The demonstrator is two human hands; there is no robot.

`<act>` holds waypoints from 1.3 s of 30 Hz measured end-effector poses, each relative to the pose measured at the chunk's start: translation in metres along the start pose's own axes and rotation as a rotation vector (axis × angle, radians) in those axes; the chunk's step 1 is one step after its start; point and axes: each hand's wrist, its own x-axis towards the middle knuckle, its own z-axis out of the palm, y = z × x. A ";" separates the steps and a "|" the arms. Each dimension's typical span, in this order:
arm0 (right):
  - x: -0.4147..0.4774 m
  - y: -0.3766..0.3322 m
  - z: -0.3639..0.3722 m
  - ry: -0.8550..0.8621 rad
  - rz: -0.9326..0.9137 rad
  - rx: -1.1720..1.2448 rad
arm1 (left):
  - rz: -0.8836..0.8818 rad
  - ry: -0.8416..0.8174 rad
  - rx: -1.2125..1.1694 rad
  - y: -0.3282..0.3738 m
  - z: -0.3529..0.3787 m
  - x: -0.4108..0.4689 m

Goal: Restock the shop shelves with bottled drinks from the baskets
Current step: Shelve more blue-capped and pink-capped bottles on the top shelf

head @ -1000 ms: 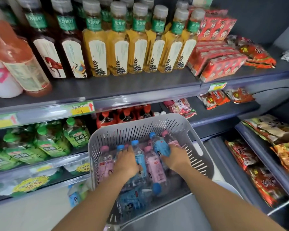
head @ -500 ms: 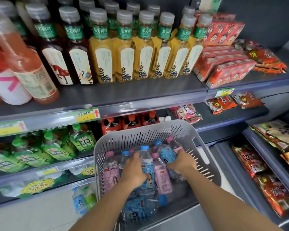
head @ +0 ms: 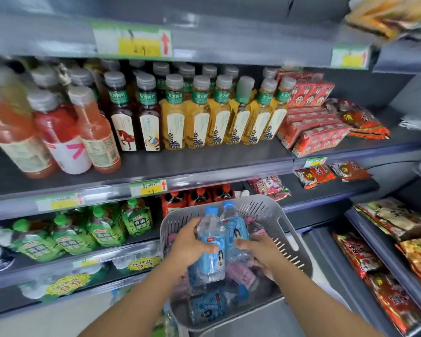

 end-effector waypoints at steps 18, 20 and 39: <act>-0.204 -0.103 0.126 -0.269 -0.459 0.293 | 0.236 0.105 -0.210 0.117 -0.183 -0.193; -0.224 -0.117 0.140 -0.319 -0.512 0.319 | 0.272 0.124 -0.233 0.131 -0.202 -0.213; -0.302 -0.285 0.192 -0.475 -0.828 0.256 | 0.548 0.338 -0.362 0.256 -0.290 -0.282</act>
